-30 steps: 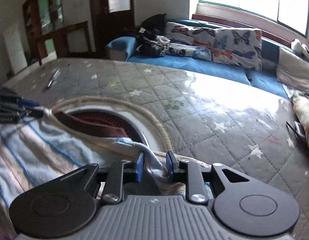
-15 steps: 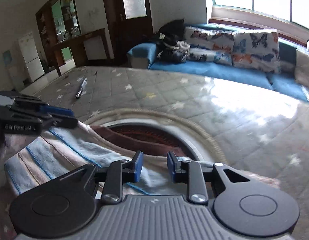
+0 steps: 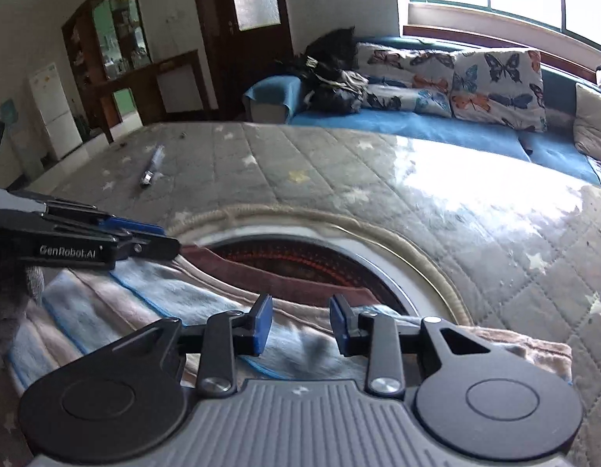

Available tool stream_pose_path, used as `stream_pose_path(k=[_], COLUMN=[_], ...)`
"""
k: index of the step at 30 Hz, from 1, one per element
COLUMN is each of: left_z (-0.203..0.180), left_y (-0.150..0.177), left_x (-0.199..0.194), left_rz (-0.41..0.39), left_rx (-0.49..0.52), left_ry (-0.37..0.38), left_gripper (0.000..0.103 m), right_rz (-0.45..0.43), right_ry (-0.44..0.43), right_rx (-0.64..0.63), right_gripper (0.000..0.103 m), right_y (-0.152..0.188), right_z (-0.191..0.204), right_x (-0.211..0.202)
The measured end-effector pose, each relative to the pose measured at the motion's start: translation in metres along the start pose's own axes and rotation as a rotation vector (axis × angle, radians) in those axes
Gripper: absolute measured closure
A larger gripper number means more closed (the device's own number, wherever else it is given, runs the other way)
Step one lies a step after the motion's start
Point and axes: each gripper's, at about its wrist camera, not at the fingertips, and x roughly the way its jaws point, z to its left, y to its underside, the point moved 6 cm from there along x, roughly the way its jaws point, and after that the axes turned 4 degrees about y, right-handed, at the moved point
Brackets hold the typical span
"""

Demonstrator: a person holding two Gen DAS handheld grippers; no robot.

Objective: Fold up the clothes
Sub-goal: 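Lay the folded hem down with the right gripper while the left gripper holds the cloth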

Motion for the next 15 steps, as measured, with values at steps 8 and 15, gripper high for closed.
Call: stream_pose_path(k=[8,15], left_z=[-0.009,-0.003], left_y=[0.015,0.019], left_x=[0.008,0.008], left_rz=[0.026,0.013], left_rx=[0.003,-0.007], left_ry=[0.013,0.012], left_gripper=[0.074,0.074], right_rz=[0.025,0.031], right_ry=[-0.013,-0.025], right_rx=[-0.086,-0.136], right_gripper=[0.071,0.065], right_y=[0.011,0.029], right_z=[0.026,0.045], right_x=[0.004,-0.011])
